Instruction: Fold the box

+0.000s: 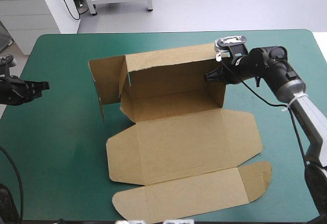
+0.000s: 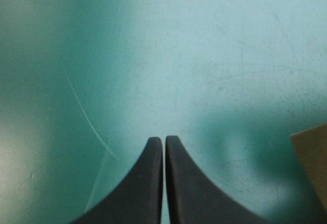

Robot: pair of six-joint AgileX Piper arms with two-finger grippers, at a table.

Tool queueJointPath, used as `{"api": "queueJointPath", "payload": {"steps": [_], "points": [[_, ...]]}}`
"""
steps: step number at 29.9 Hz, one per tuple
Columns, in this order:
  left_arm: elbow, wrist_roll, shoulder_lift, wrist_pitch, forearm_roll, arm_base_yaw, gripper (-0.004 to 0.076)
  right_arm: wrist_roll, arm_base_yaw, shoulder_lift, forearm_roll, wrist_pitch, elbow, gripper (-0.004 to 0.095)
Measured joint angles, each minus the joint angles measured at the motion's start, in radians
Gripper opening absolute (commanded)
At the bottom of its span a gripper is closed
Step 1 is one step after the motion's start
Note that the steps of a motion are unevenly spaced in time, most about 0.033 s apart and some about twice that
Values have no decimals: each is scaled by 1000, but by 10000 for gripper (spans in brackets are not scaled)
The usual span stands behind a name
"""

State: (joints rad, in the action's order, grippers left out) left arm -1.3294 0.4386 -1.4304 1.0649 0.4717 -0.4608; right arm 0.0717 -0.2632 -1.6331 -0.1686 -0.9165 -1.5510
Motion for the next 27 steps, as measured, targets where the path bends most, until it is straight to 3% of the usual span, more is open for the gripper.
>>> {"api": "queueJointPath", "payload": {"steps": [6, 9, 21, 27], "points": [[0, 0, 0, -6, 0, 0, 1, -65, 0, 0, 1, -248, -71, -13], [0, 0, 0, -7, 0, 0, 1, -82, 0, 0, 17, -323, -71, -13], [0, 0, 0, -6, 6, 0, 1, -135, -9, 41, -3, -324, 19, -13], [0, 0, 0, -7, 12, 0, 1, -145, -9, 34, 48, -328, 88, -13]]}}
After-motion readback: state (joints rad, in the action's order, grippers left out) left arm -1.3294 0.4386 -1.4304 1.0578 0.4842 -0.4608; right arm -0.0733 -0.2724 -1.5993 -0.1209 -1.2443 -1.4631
